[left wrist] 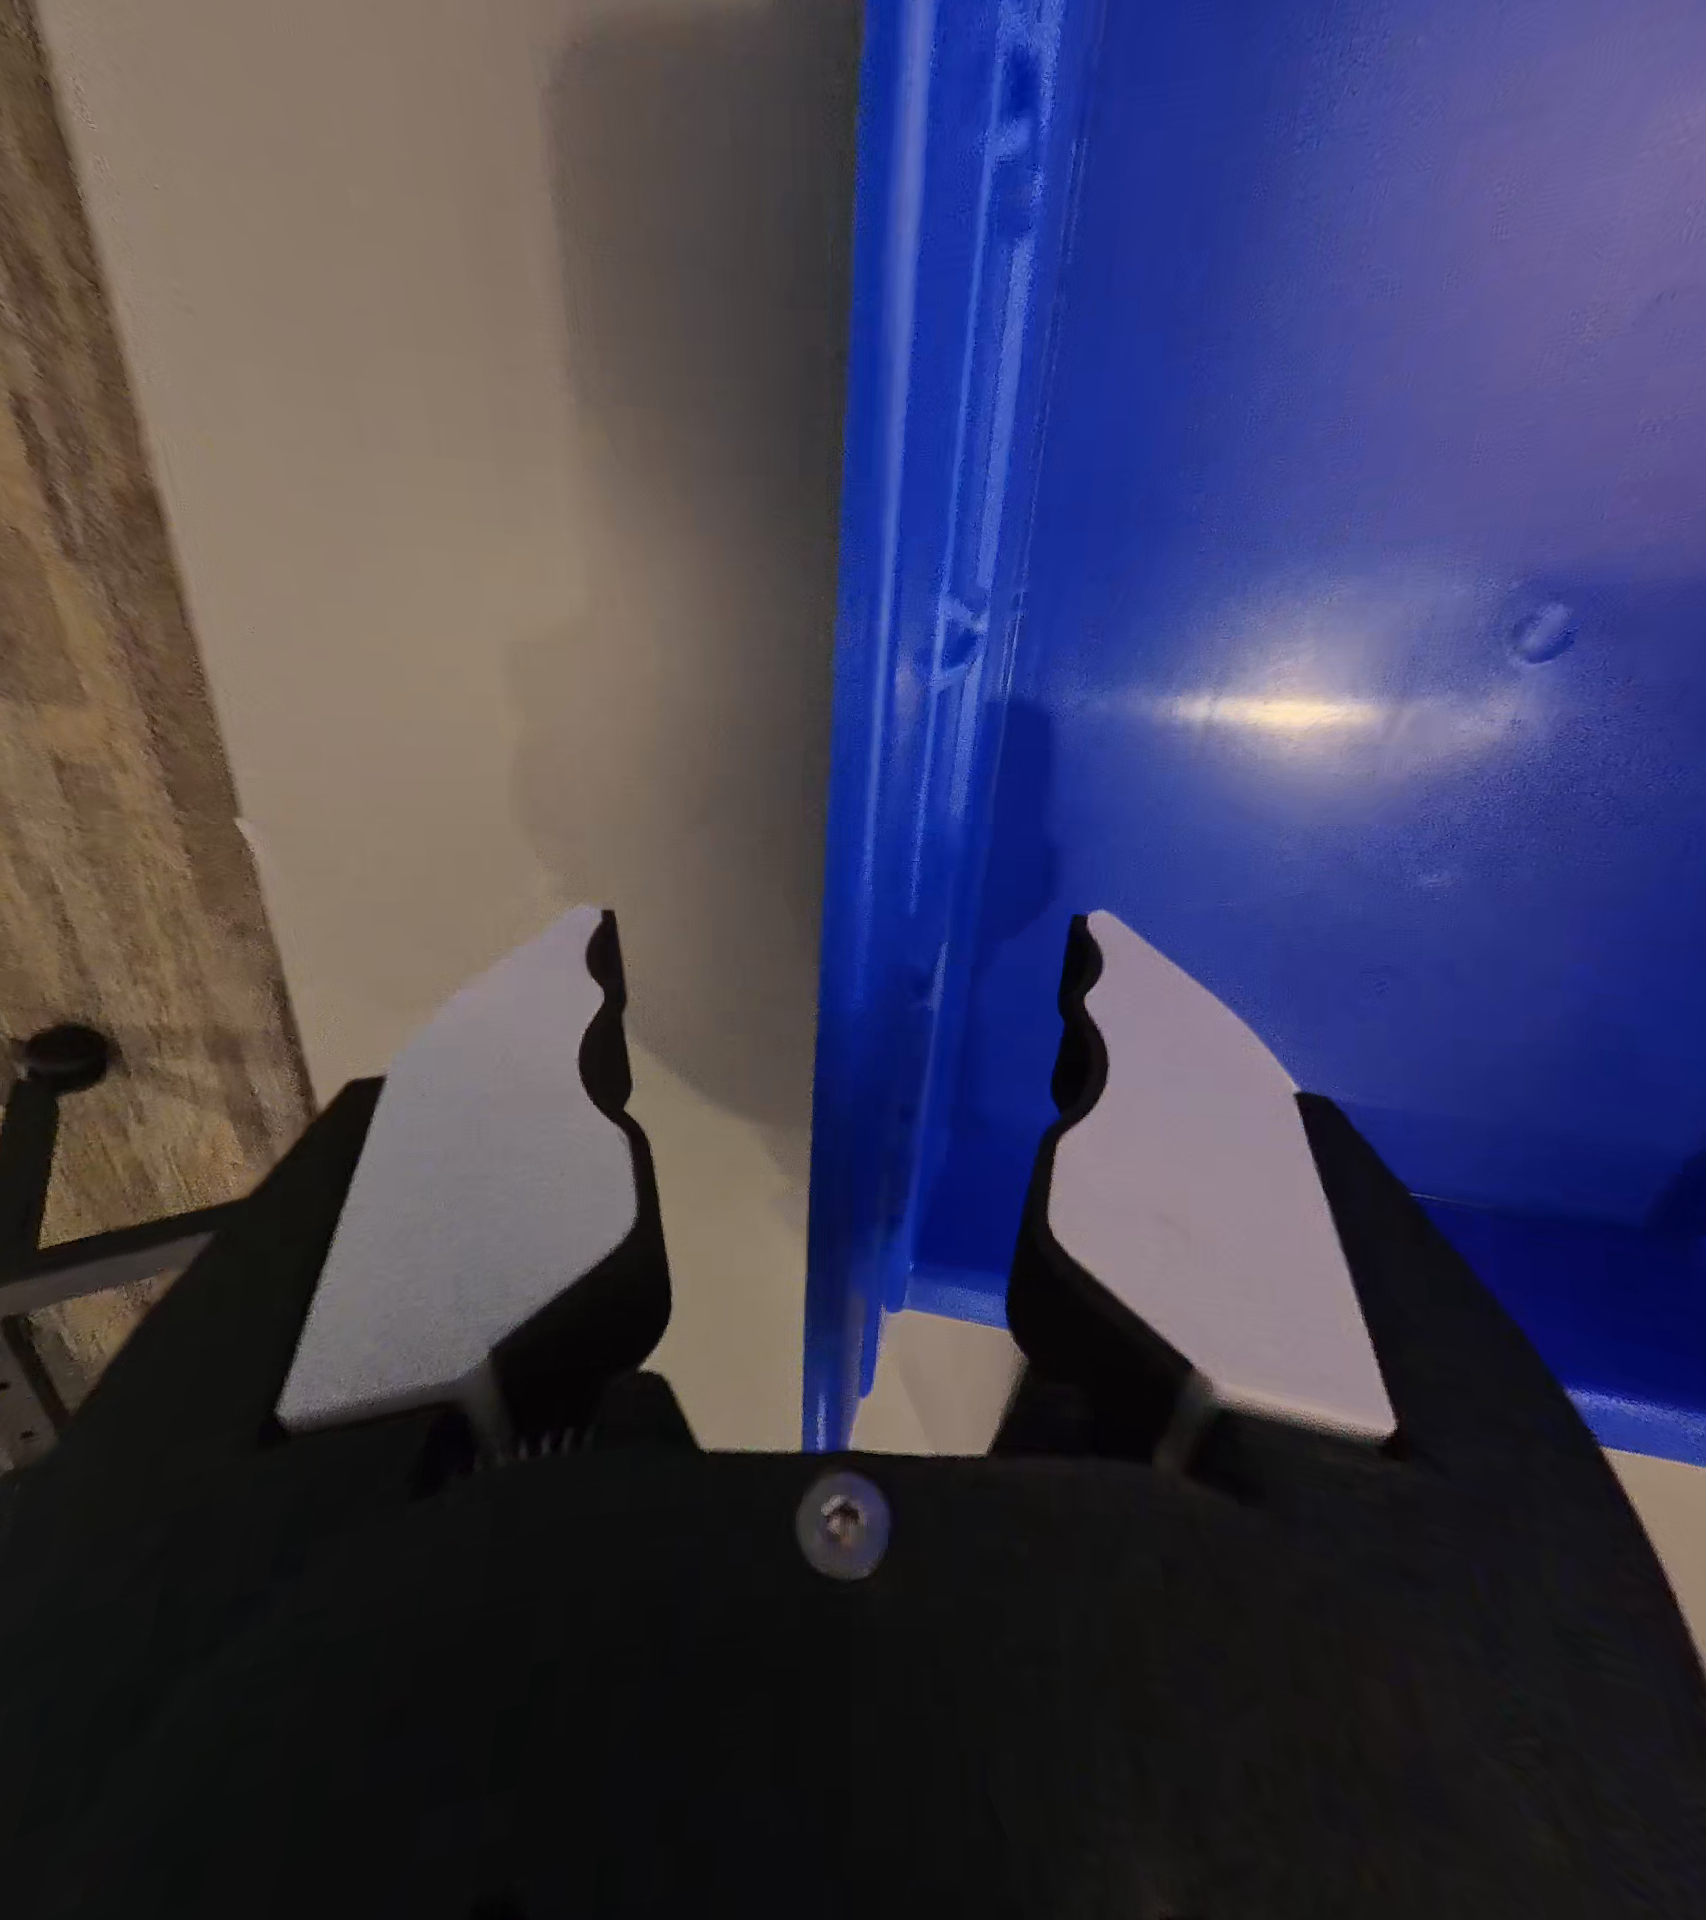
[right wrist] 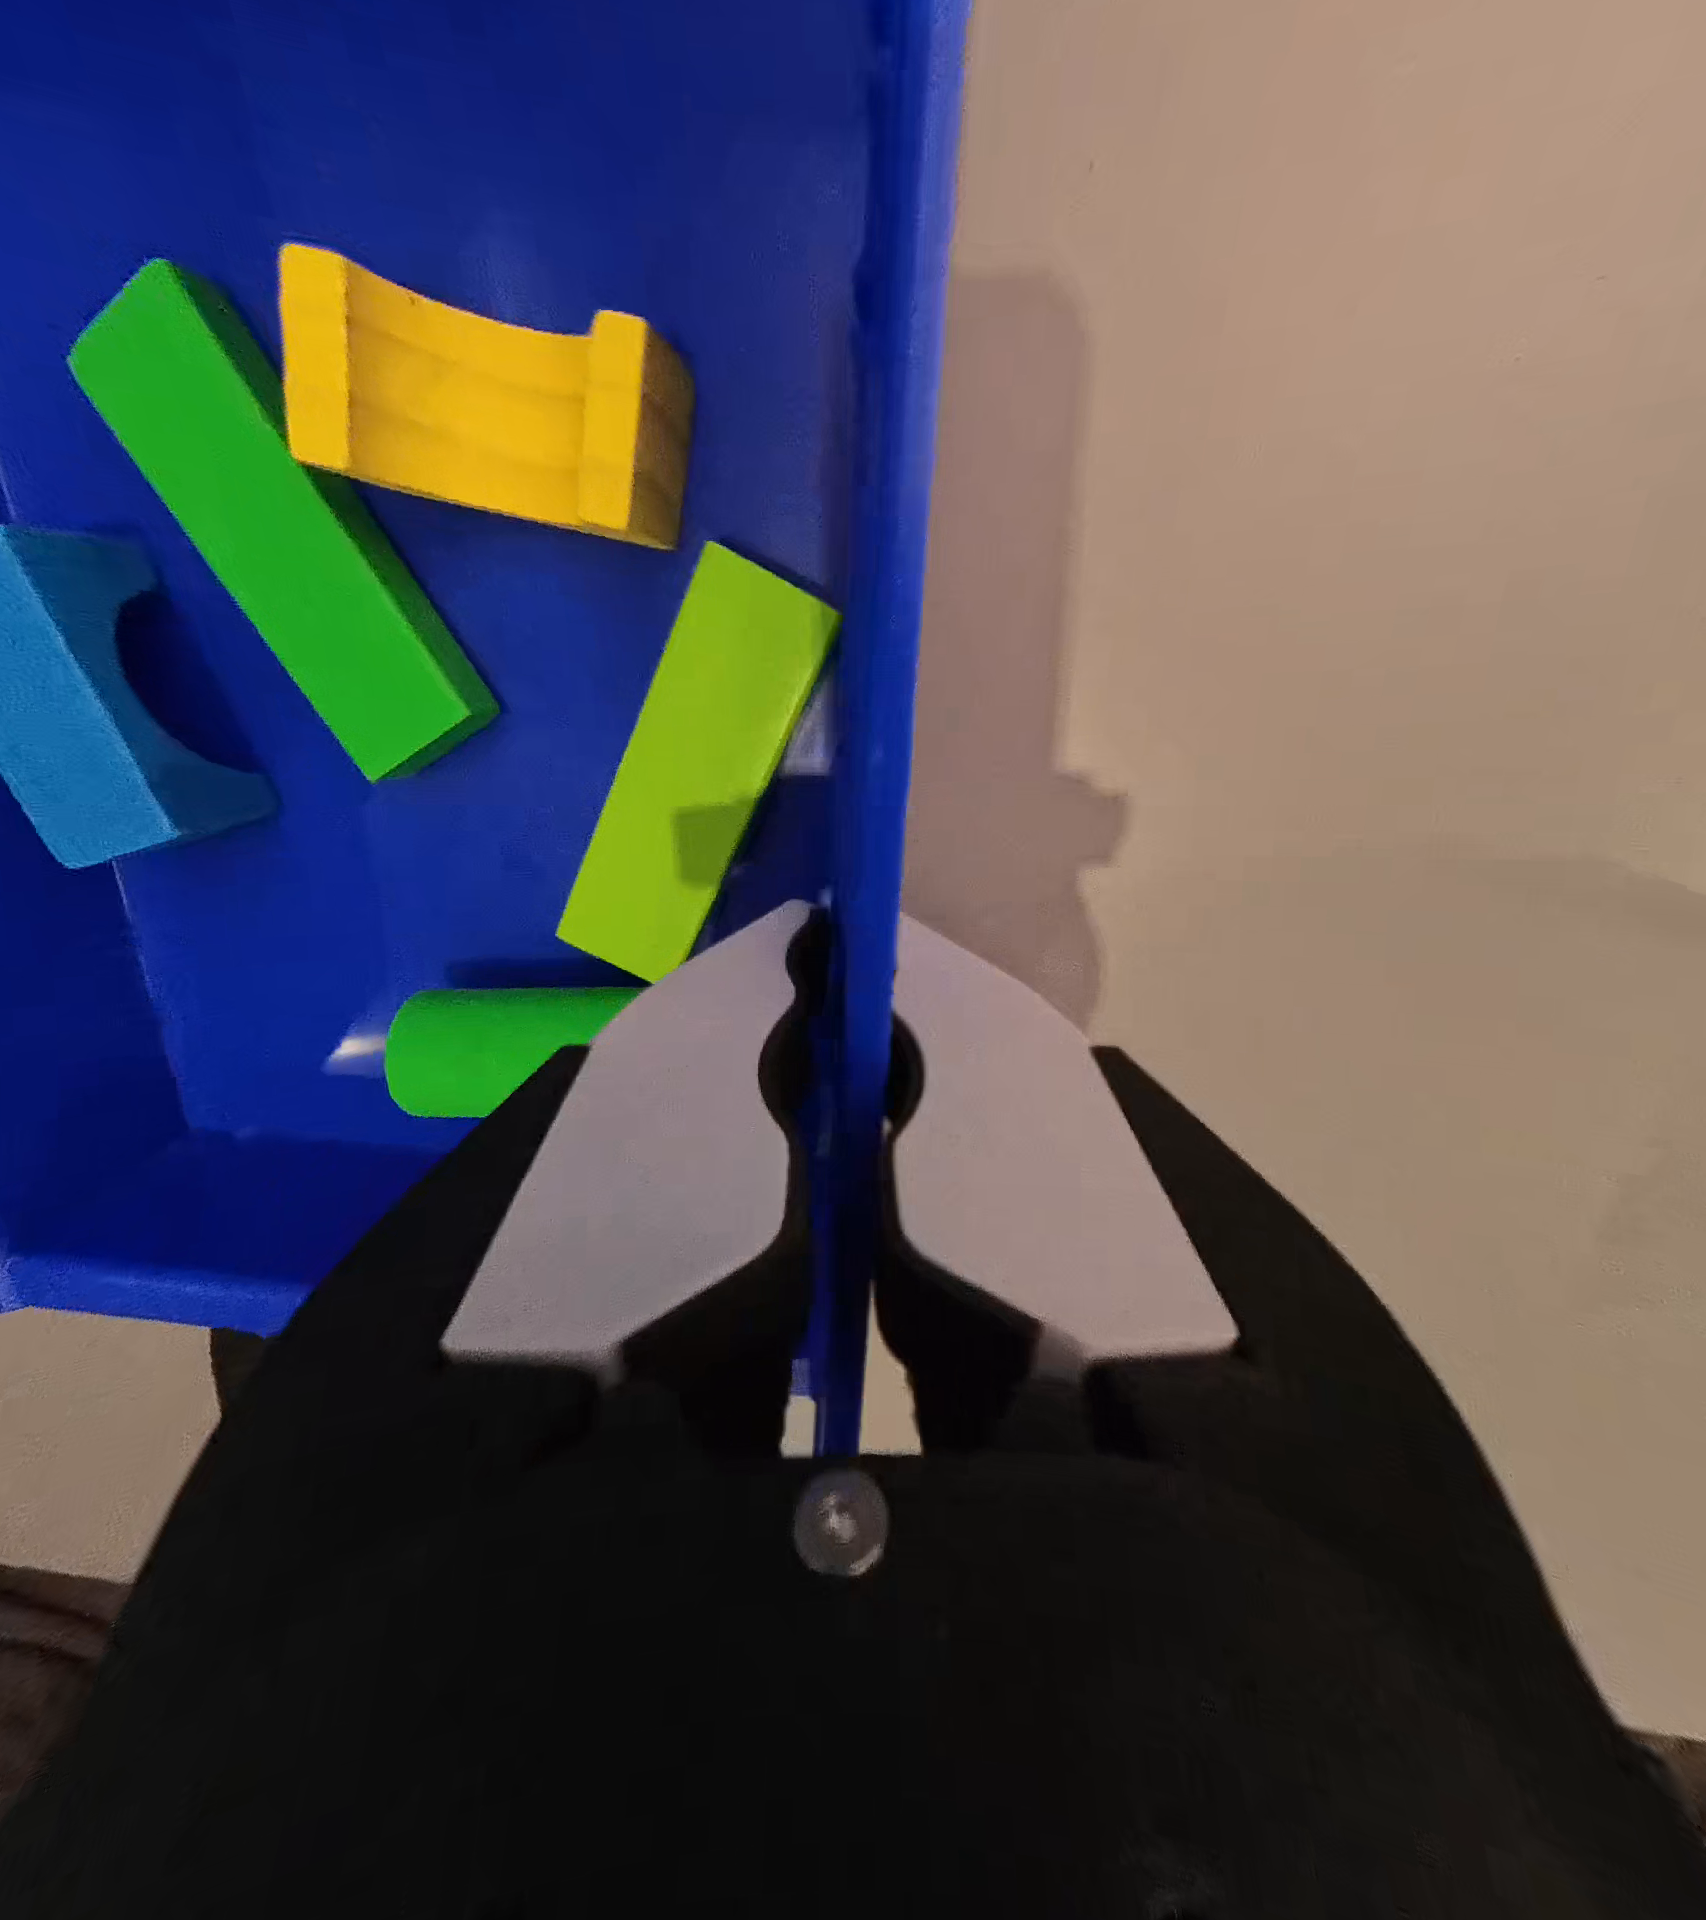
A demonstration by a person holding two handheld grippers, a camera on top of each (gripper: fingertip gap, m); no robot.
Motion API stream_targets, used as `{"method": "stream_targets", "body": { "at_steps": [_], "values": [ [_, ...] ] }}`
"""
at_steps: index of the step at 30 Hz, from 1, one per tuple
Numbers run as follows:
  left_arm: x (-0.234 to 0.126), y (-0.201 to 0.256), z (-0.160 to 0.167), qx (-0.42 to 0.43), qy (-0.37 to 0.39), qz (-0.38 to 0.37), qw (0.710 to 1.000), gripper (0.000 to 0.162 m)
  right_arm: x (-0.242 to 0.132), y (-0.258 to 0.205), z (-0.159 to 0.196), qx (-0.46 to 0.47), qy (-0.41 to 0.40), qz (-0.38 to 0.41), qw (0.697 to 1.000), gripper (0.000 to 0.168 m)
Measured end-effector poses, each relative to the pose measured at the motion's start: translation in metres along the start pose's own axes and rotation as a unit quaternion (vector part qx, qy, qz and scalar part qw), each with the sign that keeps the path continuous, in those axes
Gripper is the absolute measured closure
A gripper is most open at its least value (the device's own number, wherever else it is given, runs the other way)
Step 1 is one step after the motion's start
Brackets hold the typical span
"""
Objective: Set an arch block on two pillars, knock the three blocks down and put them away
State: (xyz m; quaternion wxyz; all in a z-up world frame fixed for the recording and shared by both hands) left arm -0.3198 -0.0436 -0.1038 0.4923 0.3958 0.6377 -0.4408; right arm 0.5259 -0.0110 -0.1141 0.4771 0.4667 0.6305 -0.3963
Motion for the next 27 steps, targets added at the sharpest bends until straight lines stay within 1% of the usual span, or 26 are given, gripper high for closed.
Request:
{"method": "stream_targets", "body": {
  "at_steps": [1, 2, 3, 4, 5, 6, 8, 11, 13, 16, 19, 22, 25, 27],
  "values": [
    [0.007, 0.000, 0.002, 0.002, -0.012, 0.006, 1.000, 0.084, 0.000, 0.000, 0.000, 0.002, -0.007, 0.008, 1.000, 0.161],
    [0.013, 0.001, 0.002, 0.000, -0.021, 0.015, 1.000, 0.092, 0.000, -0.001, 0.000, 0.003, -0.013, 0.014, 1.000, 0.161],
    [0.019, 0.002, 0.003, -0.003, -0.030, 0.026, 0.999, 0.097, 0.000, -0.003, 0.000, 0.006, -0.017, 0.015, 1.000, 0.161],
    [0.023, 0.005, 0.004, -0.002, -0.042, 0.035, 0.998, 0.106, 0.000, -0.006, 0.000, 0.012, -0.020, 0.009, 1.000, 0.161],
    [0.024, 0.008, 0.006, 0.001, -0.054, 0.043, 0.998, 0.125, 0.001, -0.011, -0.001, 0.021, -0.022, -0.002, 1.000, 0.161],
    [0.023, 0.014, 0.005, 0.001, -0.055, 0.056, 0.997, 0.136, 0.001, -0.018, -0.002, 0.027, -0.026, -0.014, 0.999, 0.162],
    [0.022, 0.027, 0.008, 0.012, -0.067, 0.078, 0.995, 0.147, 0.003, -0.033, -0.006, 0.024, -0.036, -0.033, 0.998, 0.161],
    [0.016, 0.056, 0.011, 0.025, -0.081, 0.113, 0.990, 0.153, 0.007, -0.059, -0.018, 0.003, -0.050, -0.034, 0.998, 0.161],
    [0.011, 0.082, 0.016, 0.058, -0.092, 0.131, 0.985, 0.155, 0.010, -0.078, -0.028, -0.017, -0.056, -0.024, 0.998, 0.161],
    [0.003, 0.122, 0.026, 0.124, -0.093, 0.124, 0.980, 0.155, 0.014, -0.112, -0.040, -0.057, -0.060, -0.020, 0.996, 0.160],
    [-0.008, 0.168, 0.045, 0.203, -0.096, 0.137, 0.965, 0.146, 0.017, -0.144, -0.049, -0.095, -0.062, -0.019, 0.993, 0.159],
    [-0.015, 0.200, 0.059, 0.251, -0.087, 0.131, 0.955, 0.133, 0.020, -0.162, -0.054, -0.129, -0.060, -0.010, 0.990, 0.158],
    [-0.018, 0.219, 0.065, 0.272, -0.072, 0.116, 0.953, 0.130, 0.020, -0.169, -0.056, -0.140, -0.058, -0.017, 0.988, 0.158],
    [-0.020, 0.232, 0.069, 0.286, -0.066, 0.124, 0.948, 0.128, 0.021, -0.169, -0.056, -0.147, -0.058, -0.012, 0.987, 0.157]
  ]
}}
Point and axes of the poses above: each gripper's, where its closed fingertips meet, x out along the fingers, z out of its underside, y = z × x across the jaws, the point moved 1 cm from there along -x, back along the fingers, and after that the axes turned 10 degrees about -x, right-handed, at the moved point
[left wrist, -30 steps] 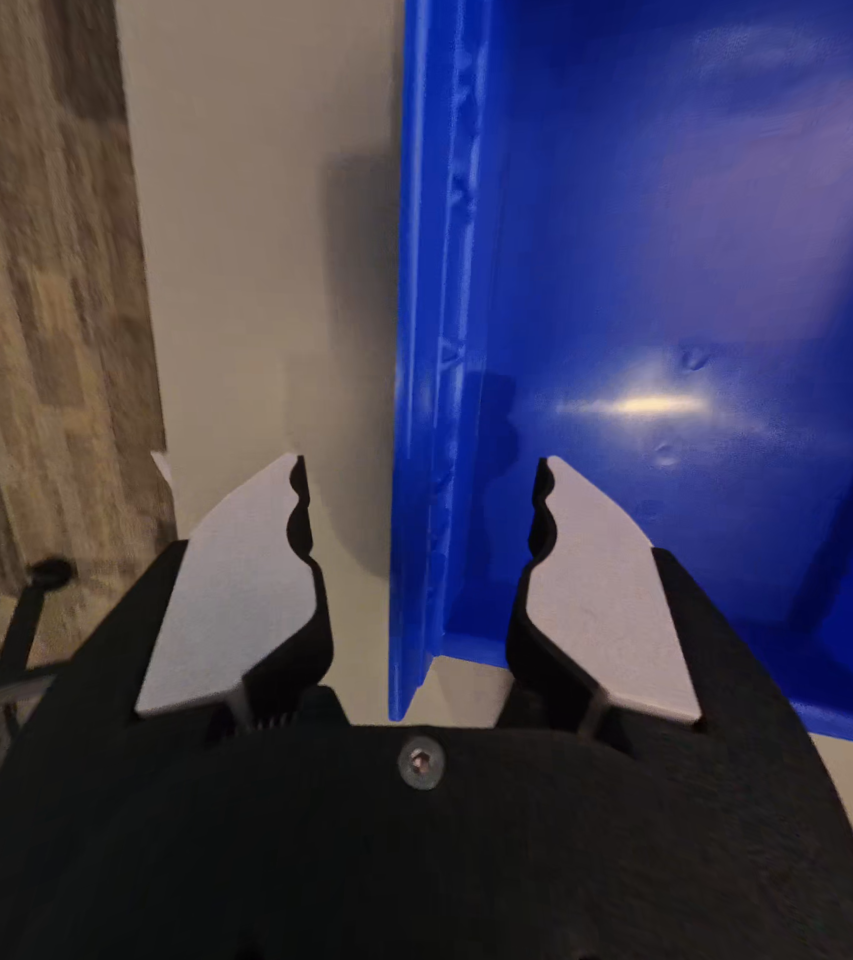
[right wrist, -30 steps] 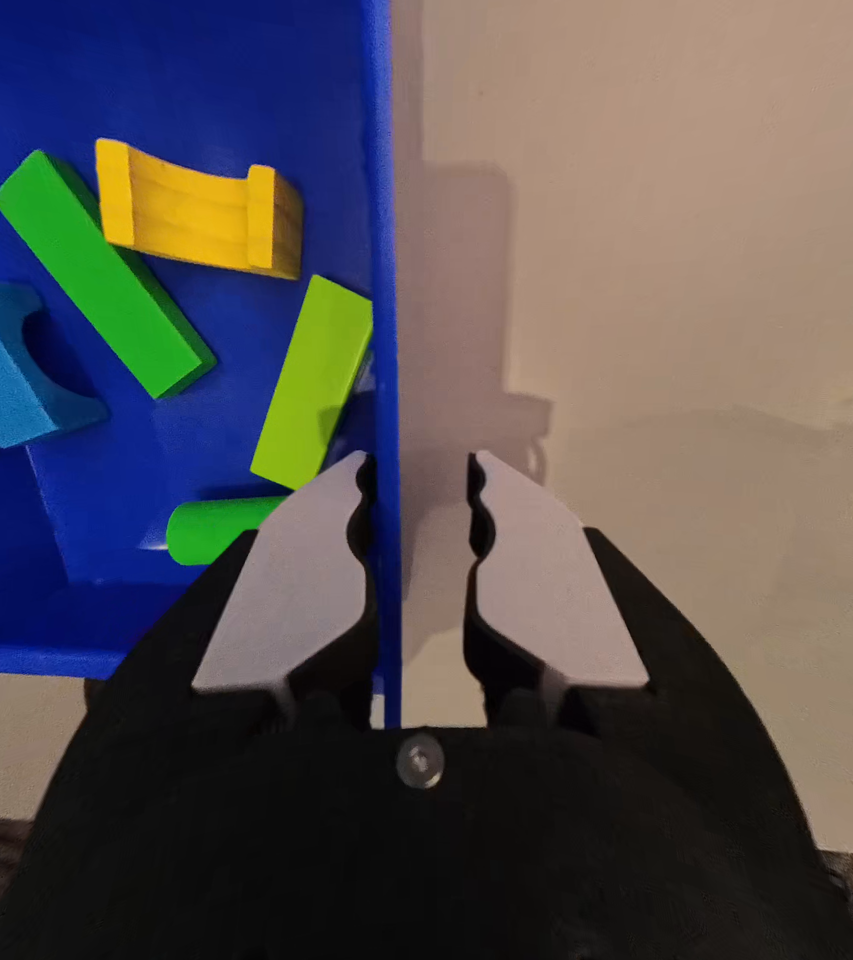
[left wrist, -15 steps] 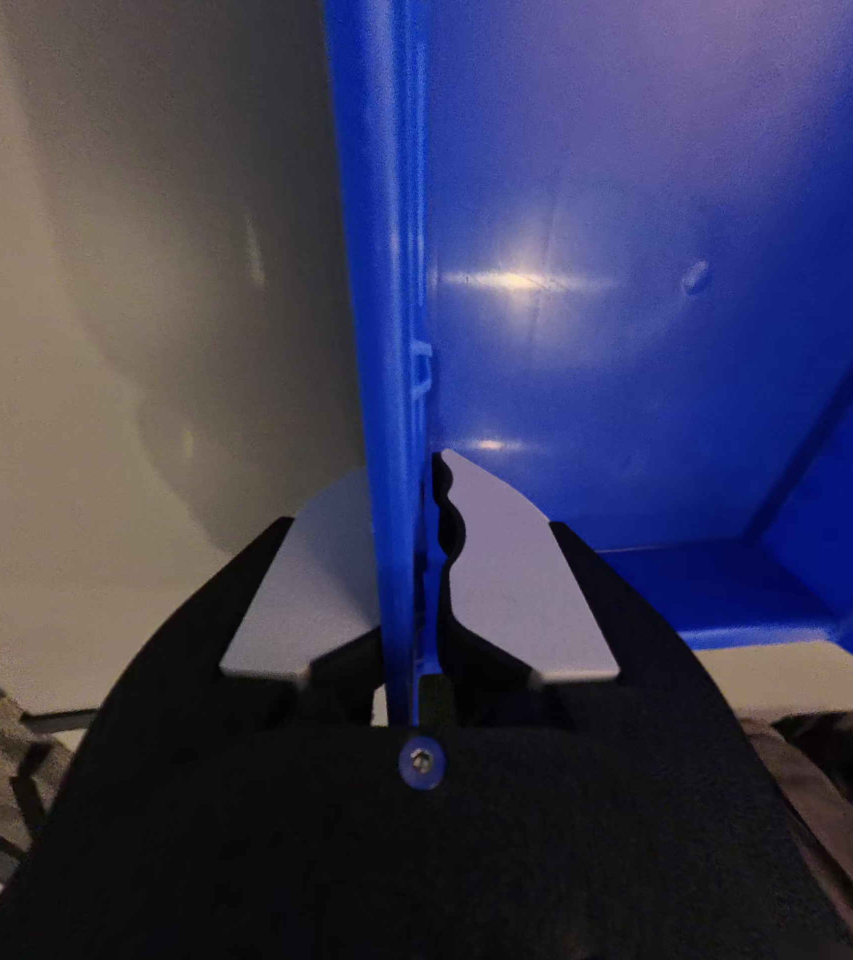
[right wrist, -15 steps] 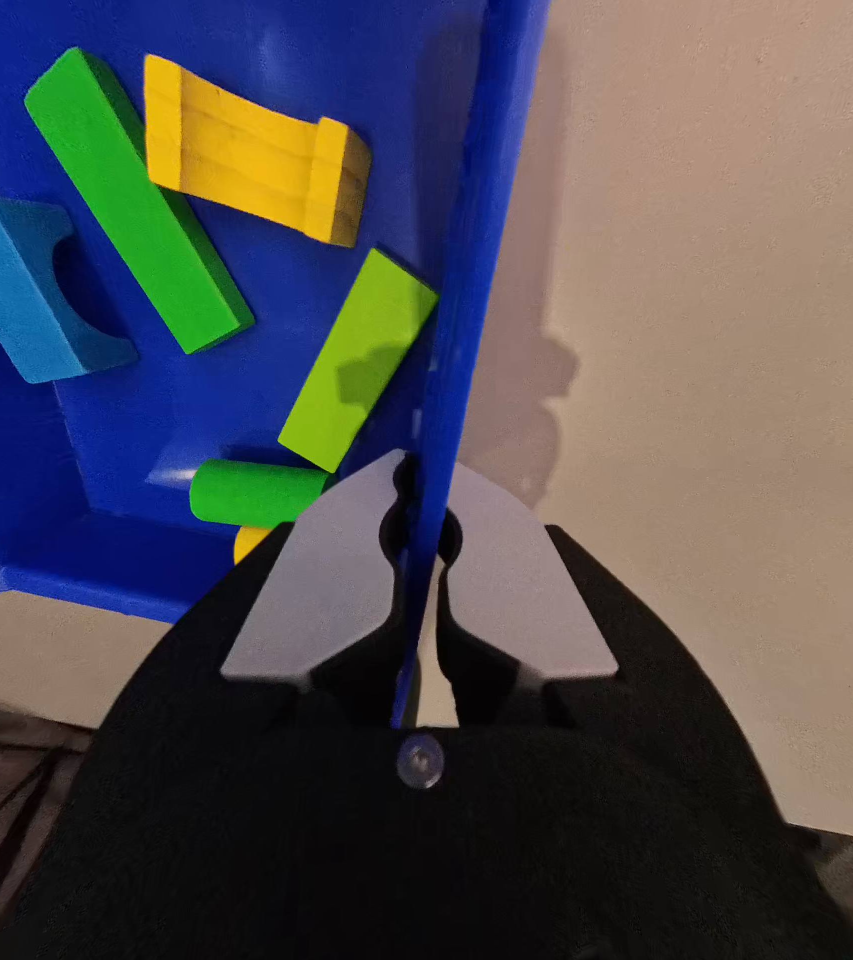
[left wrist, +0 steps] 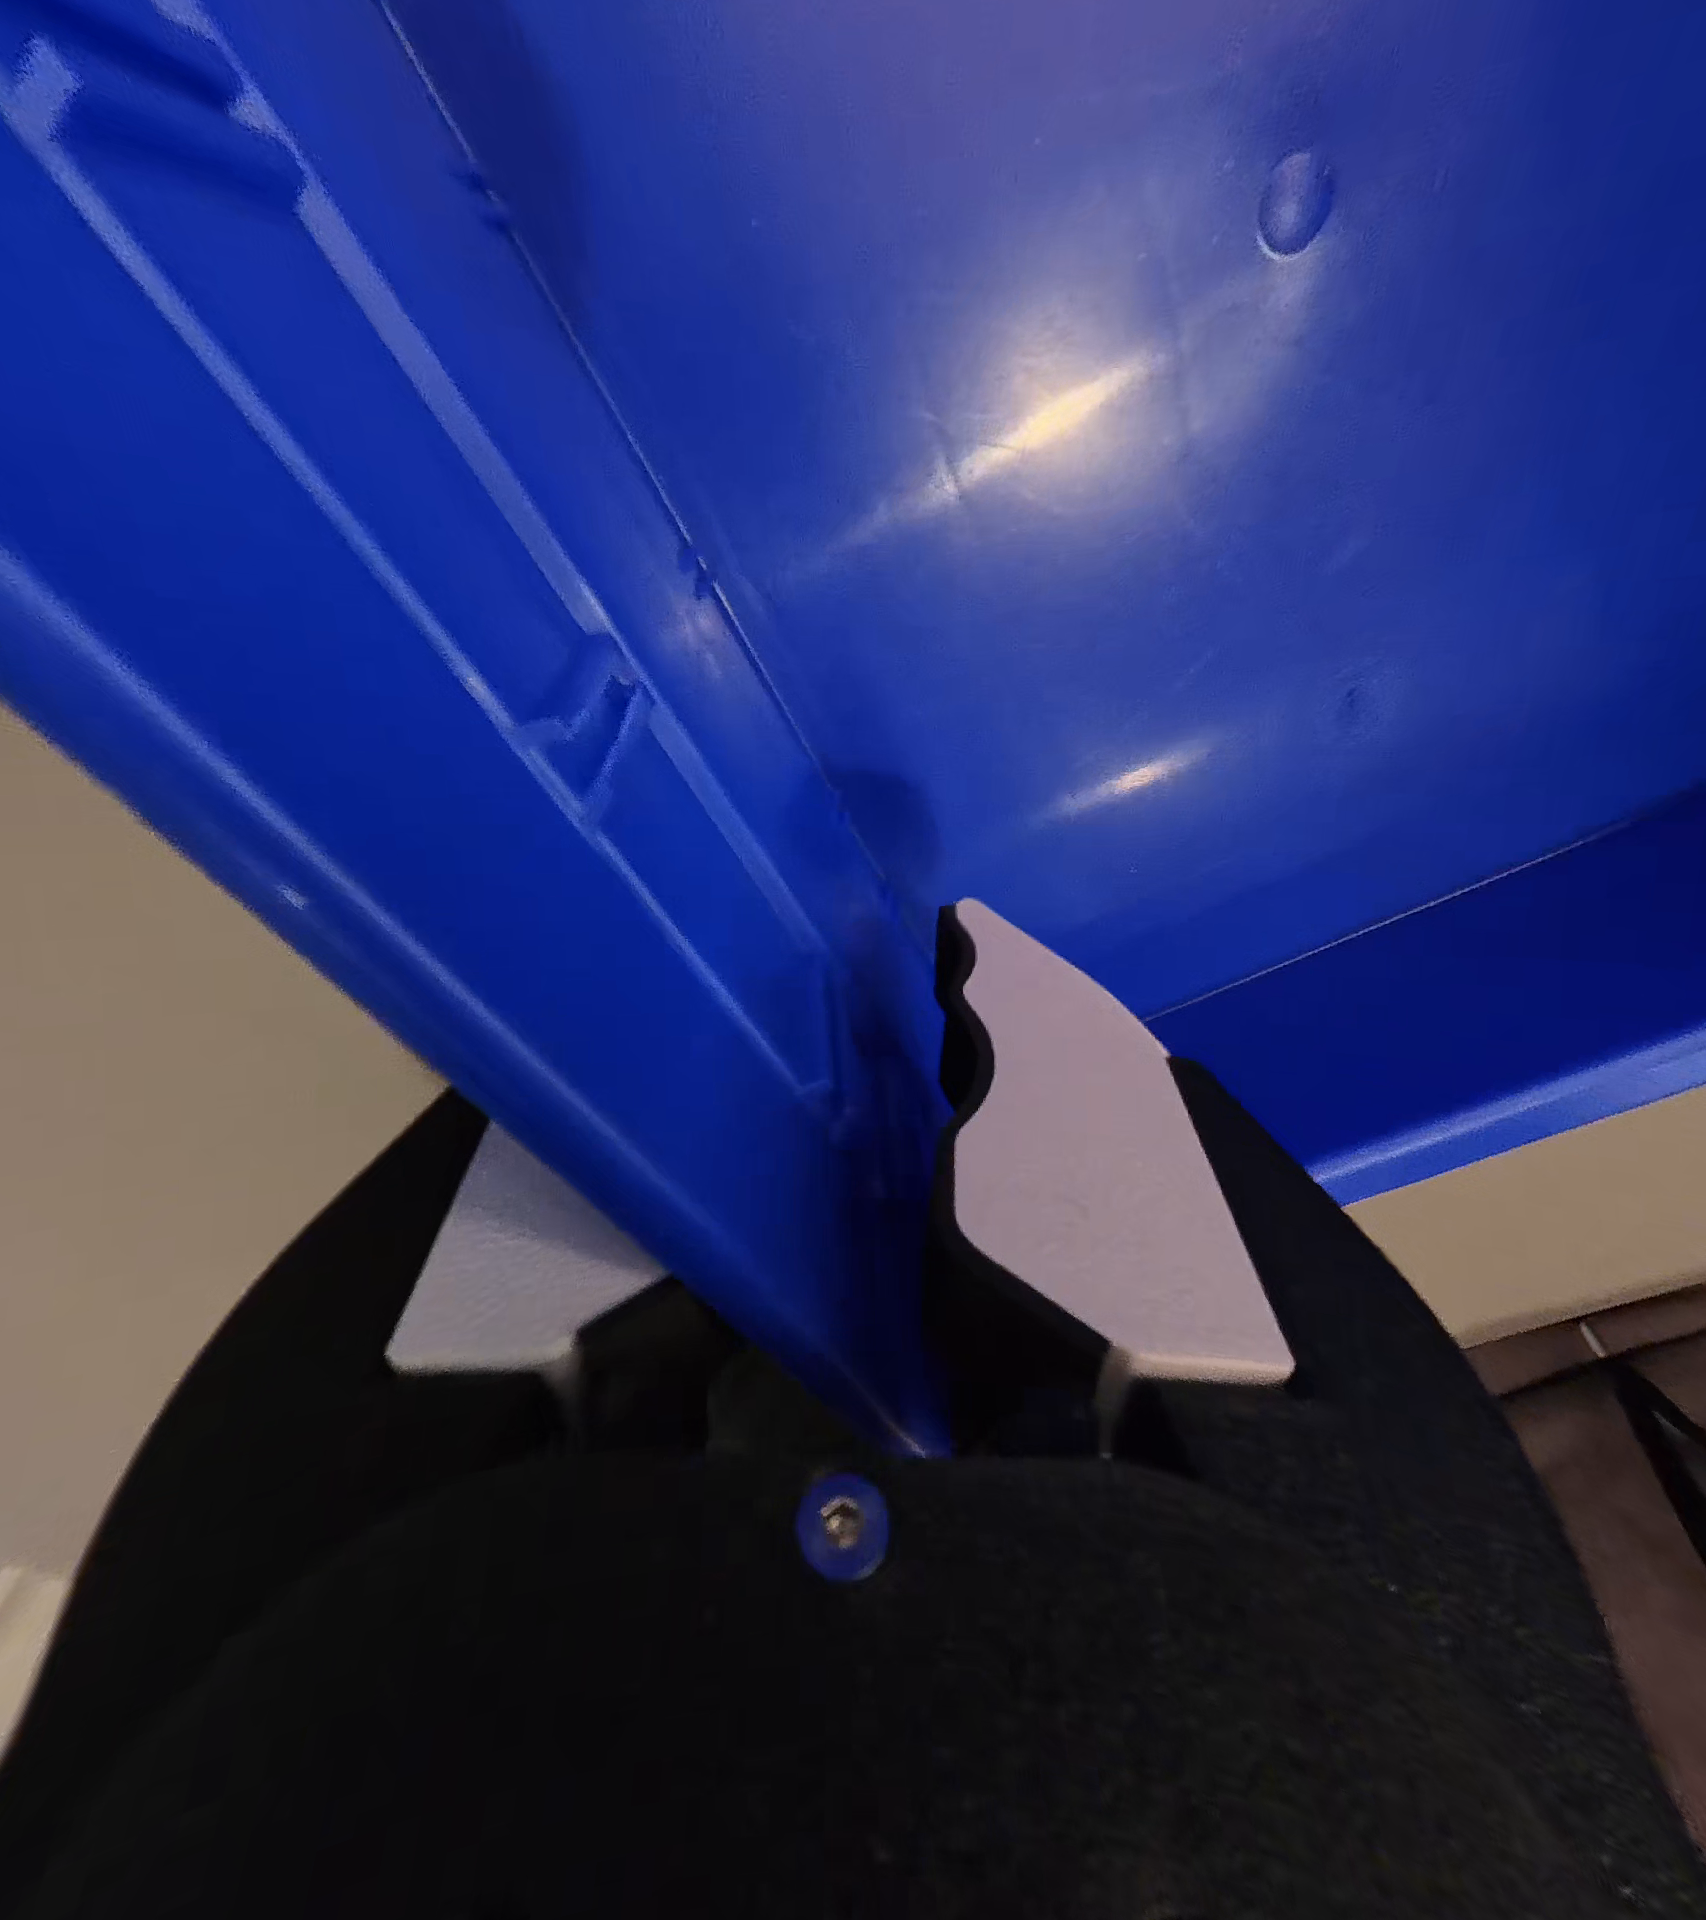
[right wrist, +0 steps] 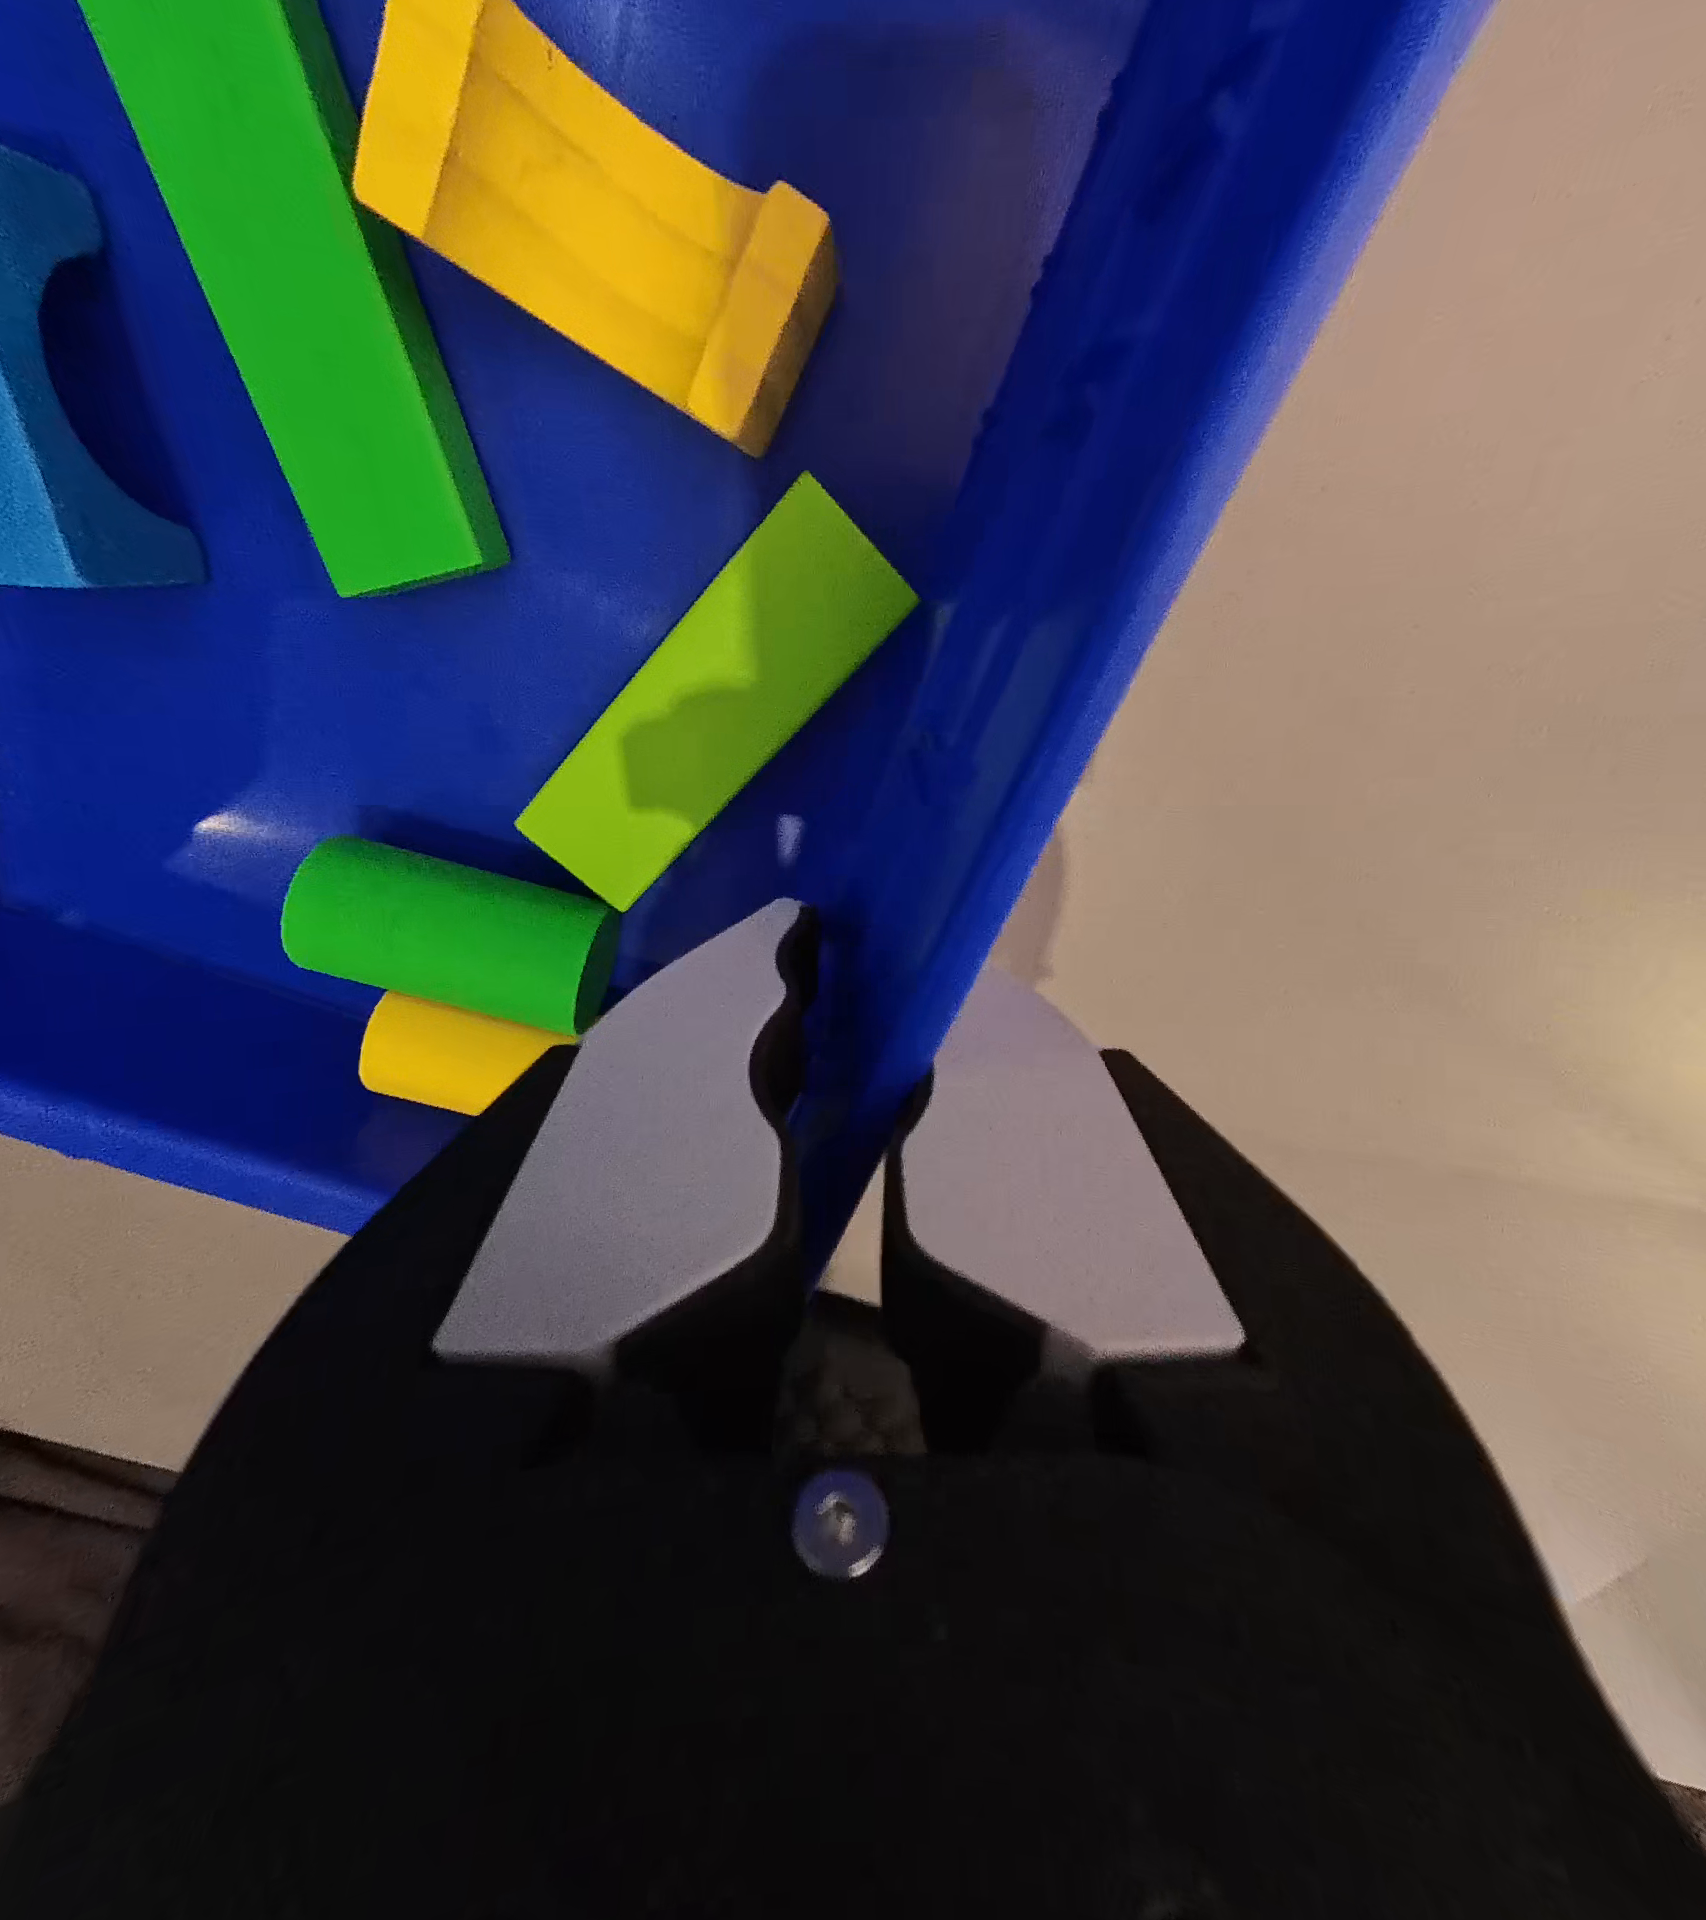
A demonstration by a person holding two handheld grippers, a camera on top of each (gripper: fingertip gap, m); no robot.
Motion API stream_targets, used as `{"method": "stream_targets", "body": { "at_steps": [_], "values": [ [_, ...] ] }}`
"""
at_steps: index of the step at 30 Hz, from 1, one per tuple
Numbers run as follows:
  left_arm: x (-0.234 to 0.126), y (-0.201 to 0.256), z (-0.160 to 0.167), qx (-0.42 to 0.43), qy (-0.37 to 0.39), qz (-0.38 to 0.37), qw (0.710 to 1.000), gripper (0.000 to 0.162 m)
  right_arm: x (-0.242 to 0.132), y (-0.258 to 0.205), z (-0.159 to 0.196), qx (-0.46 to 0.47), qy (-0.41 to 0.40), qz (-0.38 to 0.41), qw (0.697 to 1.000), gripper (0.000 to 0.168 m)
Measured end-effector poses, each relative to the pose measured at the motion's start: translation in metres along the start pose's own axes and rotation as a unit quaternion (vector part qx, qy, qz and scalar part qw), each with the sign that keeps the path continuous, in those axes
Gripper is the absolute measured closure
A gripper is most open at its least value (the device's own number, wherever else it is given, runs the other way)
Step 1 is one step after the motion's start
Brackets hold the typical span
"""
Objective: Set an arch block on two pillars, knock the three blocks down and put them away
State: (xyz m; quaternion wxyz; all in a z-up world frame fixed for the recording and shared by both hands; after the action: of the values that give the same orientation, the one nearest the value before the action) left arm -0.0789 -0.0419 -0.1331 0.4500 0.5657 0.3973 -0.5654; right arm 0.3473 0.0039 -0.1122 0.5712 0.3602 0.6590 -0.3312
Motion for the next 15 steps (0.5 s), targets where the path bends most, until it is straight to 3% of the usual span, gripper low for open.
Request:
{"method": "stream_targets", "body": {
  "at_steps": [5, 7, 10, 15],
  "values": [
    [0.002, 0.022, 0.000, 0.031, 0.003, -0.001, 1.000, 0.121, 0.008, 0.012, -0.015, -0.007, 0.016, 0.047, 0.999, 0.142],
    [0.003, 0.024, 0.002, 0.037, 0.000, -0.018, 0.999, 0.115, 0.009, 0.021, -0.019, -0.008, 0.018, 0.079, 0.997, 0.143],
    [0.002, 0.027, 0.007, 0.052, -0.014, -0.013, 0.998, 0.106, 0.009, 0.022, -0.022, 0.019, 0.040, 0.059, 0.997, 0.149],
    [-0.014, 0.015, 0.002, 0.039, 0.016, 0.010, 0.999, 0.113, 0.010, 0.021, -0.022, 0.058, 0.040, 0.045, 0.997, 0.152]
  ]
}}
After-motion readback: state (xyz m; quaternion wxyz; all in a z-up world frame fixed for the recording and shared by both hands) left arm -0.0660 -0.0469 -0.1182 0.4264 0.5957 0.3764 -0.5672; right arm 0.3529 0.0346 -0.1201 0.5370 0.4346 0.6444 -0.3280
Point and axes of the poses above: each gripper's, where its closed fingertips meet, x out along the fingers, z out of its underside, y = z × x across the jaws, the point moved 1 cm from there along -x, back along the fingers, and after that the axes turned 10 degrees about -x, right-handed, at the moved point
